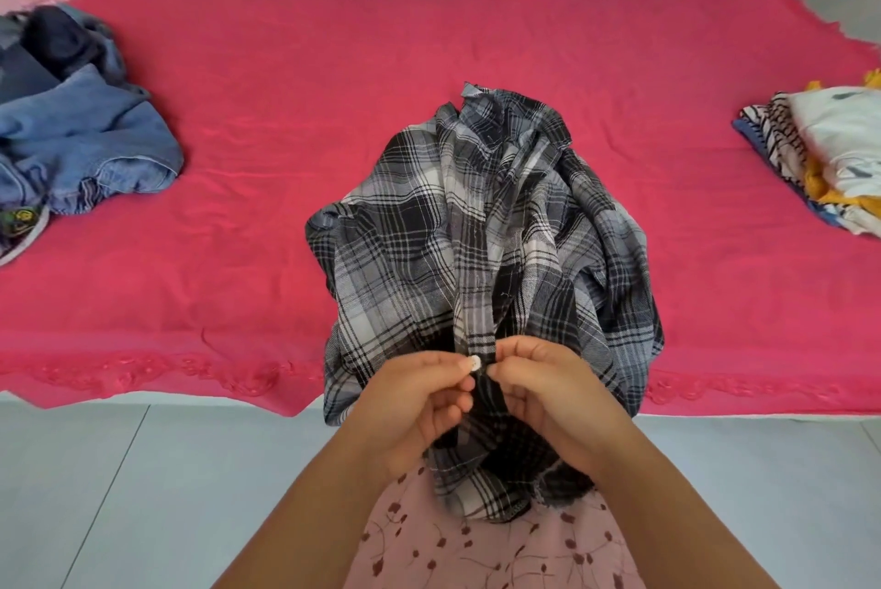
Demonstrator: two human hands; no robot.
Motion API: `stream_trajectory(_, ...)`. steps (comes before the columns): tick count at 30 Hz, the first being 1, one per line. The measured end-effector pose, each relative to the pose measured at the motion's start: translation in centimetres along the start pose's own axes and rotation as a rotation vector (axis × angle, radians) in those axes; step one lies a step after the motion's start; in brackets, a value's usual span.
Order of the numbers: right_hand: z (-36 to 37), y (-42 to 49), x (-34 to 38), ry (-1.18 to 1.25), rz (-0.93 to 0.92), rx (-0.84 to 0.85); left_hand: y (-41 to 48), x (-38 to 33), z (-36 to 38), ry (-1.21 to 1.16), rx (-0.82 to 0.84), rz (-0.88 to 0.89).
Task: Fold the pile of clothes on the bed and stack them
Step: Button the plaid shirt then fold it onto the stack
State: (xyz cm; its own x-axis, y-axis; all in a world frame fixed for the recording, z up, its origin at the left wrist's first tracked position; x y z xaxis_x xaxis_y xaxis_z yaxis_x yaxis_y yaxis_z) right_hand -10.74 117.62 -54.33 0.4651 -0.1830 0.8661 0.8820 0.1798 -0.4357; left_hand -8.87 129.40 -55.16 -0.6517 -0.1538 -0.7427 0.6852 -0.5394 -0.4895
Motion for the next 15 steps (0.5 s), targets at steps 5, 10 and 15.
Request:
stream_trajectory(5,-2.6,0.6,1.6,-0.097,-0.052,-0.172,0.2,0.2,-1.4,0.269,-0.026,0.025)
stream_trajectory(10,-3.9,3.1,3.7,-0.345,-0.087,-0.357,0.9,-2.0,-1.0,0.772,0.05,0.057)
stream_trajectory(15,-4.8,4.9,2.6,-0.285,-0.032,-0.412,2.6,-5.7,-0.6,1.24,-0.044,0.125)
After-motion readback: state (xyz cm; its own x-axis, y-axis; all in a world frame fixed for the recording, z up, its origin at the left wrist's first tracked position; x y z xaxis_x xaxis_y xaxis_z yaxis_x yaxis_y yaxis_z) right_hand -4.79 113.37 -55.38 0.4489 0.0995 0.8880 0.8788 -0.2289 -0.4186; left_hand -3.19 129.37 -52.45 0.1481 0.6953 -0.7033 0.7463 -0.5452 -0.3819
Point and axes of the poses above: each hand's wrist, its own y-axis towards the middle knuckle, its own z-axis out of the palm, x = y × z, the point moved 7 cm from there along y, towards the middle knuckle, and after that the axes turned 10 degrees about x, right-handed, at the moved point
